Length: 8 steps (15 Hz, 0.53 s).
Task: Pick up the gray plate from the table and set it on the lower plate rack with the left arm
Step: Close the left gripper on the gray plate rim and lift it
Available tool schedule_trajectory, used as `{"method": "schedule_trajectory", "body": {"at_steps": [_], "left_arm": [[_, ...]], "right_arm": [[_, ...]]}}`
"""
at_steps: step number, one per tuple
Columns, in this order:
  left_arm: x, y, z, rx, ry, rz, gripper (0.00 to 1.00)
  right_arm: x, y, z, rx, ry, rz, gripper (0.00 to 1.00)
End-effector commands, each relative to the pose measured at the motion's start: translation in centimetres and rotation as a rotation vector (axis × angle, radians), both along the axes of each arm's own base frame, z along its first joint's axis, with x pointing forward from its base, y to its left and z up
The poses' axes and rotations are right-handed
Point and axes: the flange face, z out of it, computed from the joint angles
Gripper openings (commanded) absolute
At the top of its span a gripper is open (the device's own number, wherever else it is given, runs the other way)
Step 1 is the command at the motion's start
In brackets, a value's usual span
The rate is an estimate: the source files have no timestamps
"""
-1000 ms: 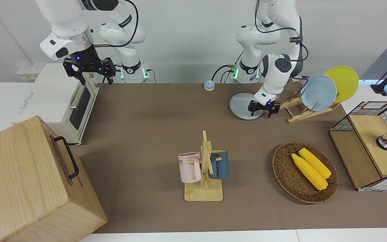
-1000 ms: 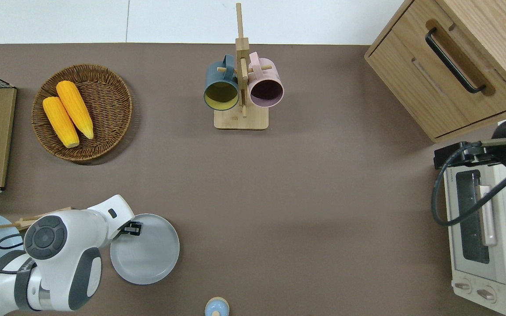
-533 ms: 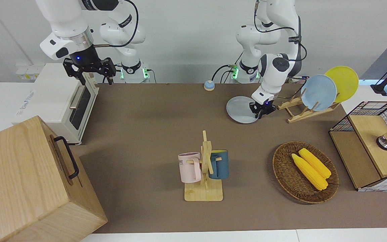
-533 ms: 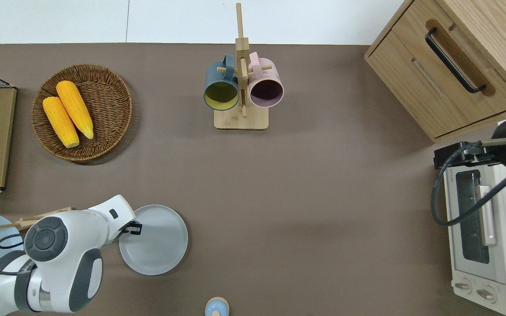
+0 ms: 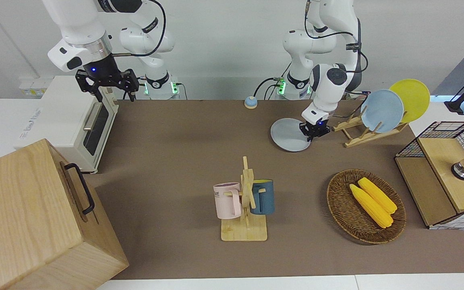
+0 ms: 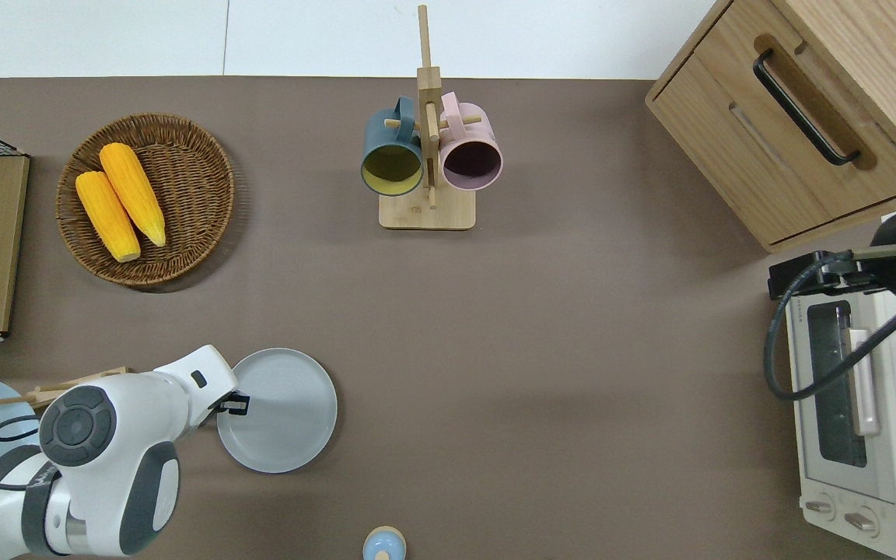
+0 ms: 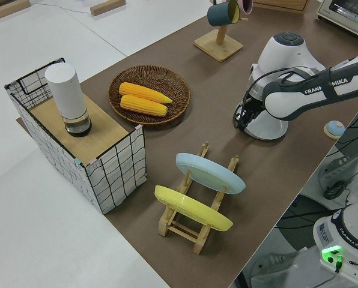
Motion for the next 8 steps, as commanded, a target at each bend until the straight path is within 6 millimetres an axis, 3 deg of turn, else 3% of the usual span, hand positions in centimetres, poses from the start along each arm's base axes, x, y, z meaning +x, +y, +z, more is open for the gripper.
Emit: {"method": "schedule_trajectory", "body": {"at_steps": [1,4,8], "left_arm": [[-0.2,0.7,-0.5,0.011,0.0,0.008,0.0],[-0.3,1.1,0.1,0.011,0.001,0.017,0.0],[-0.3,1.3,2.5,0.014,0.013,0.024,0.0]], "right_arm": [[0.0,0.1,0.3,0.003,-0.005,-0.002,0.983],[0.0,0.1,0.3,0.003,-0.004,-0.002,0.983],[0.0,0.1,0.3,0.003,-0.005,-0.002,0.983]]}}
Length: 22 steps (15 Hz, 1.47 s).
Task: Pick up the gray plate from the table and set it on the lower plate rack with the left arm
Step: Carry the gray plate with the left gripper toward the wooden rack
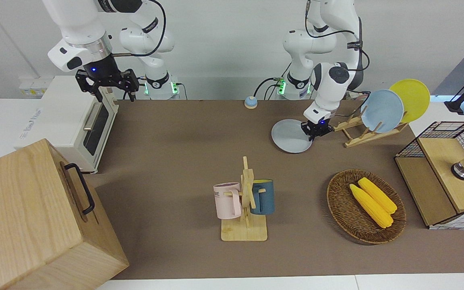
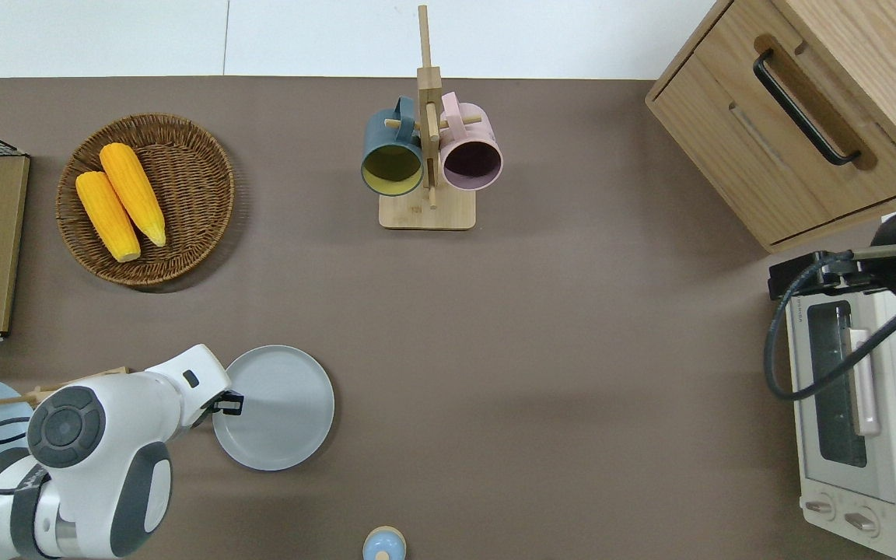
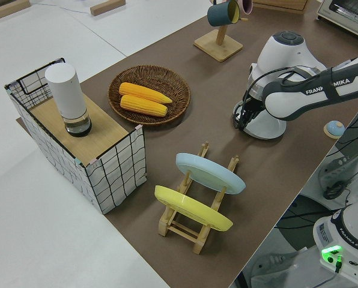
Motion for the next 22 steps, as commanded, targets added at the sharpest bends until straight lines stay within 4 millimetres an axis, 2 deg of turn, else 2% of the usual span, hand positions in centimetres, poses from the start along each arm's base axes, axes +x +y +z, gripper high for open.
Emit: {"method": "schedule_trajectory", "body": {"at_steps": [1,6,10,13,17,22], "left_arm": [[-0.3,0.8,2.6,0.016,0.024,0.014,0.0],[0.2,0.7,6.7,0.023,0.063,0.022,0.0],[0.0,0.7,9.0,0.025,0.075,0.025,0.0],[0.2,1.4,11.2,0.022,0.099,0.04,0.0],[1.2,2.3,17.9,0.02,0.142,0.051,0.0],[1.4,3.3,24.2,0.003,0.161,0.071,0.0]], "right_arm": [[0.0,0.1,0.3,0.003,-0.004,-0.002,0.983],[0.0,0.1,0.3,0.003,-0.005,-0.002,0.983],[0.0,0.1,0.3,0.003,-0.005,-0.002,0.983],[0.0,0.1,0.3,0.003,-0.005,-0.002,0.983],[0.0,0.1,0.3,0.003,-0.005,-0.002,0.983],[0.0,0.1,0.3,0.003,-0.005,-0.002,0.983]]}}
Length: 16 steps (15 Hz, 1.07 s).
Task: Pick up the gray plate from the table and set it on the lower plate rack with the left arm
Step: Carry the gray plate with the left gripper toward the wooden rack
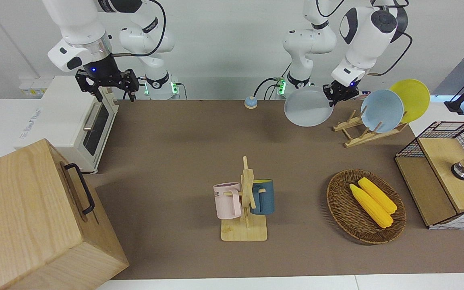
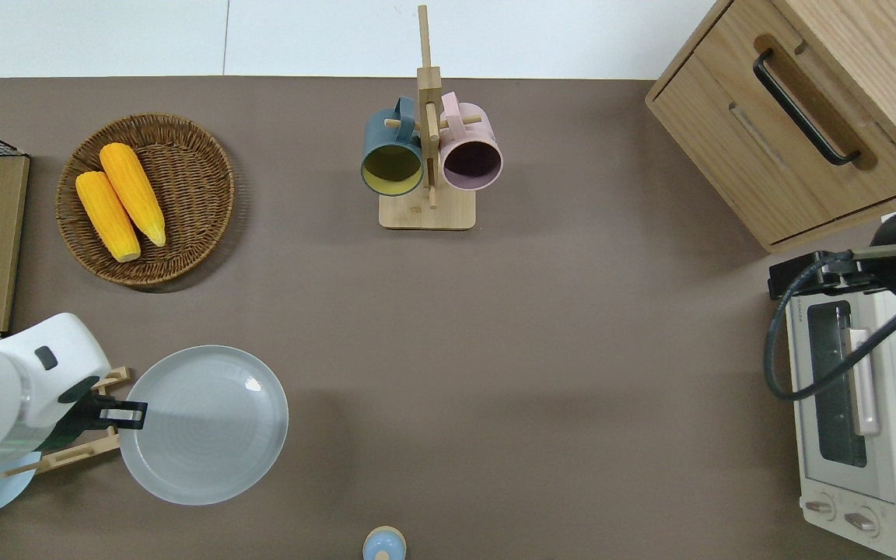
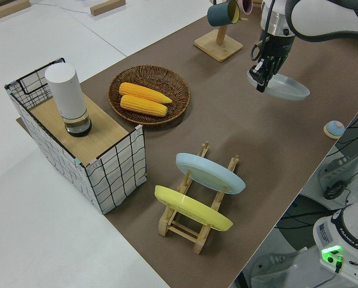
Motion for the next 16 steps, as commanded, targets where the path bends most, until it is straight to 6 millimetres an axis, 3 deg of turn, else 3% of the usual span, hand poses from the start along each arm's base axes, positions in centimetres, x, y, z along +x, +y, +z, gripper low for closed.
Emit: {"method": "schedule_trajectory", "body": {"at_steps": [1,7,16], "left_arm": [[0.2,0.7,4.2,0.006,0.01,0.008,0.0],[0.5,1.0,6.3,0.041,-0.018,0.009,0.0],[1.0,3.0,8.2,0.349,-0.072,-0.027,0.0]], "right_arm": [[0.0,0.1,0.3,0.003,-0.005,-0.002,0.983],[0.0,0.1,0.3,0.003,-0.005,-0.002,0.983],[0.0,0.1,0.3,0.003,-0.005,-0.002,0.983]]}}
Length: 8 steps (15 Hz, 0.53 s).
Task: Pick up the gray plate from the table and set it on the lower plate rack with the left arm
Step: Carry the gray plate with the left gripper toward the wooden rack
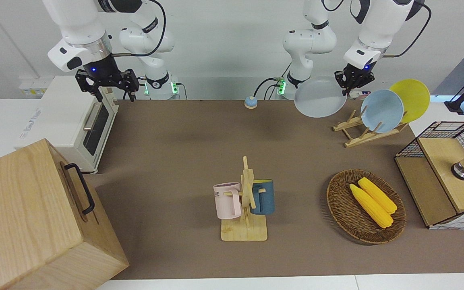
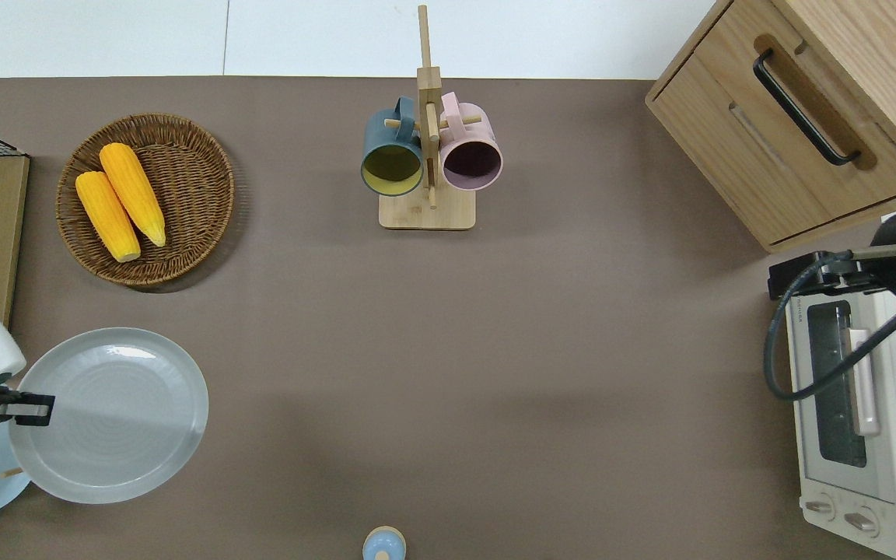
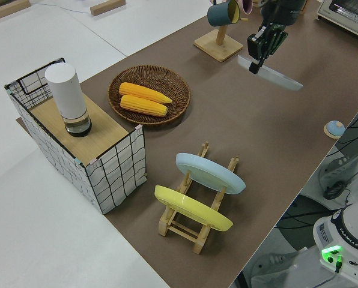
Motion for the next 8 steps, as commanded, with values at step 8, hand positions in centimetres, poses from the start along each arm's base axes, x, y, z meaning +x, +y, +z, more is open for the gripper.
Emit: {"method": "schedule_trajectory", "body": {"at_steps": [8], "left_arm": [[0.56,0.2,1.34,0.366,-0.055,0.033,0.0]], "right_arm": [[0.0,0.1,0.27,0.003,-0.005,-0.002,0.983]]}}
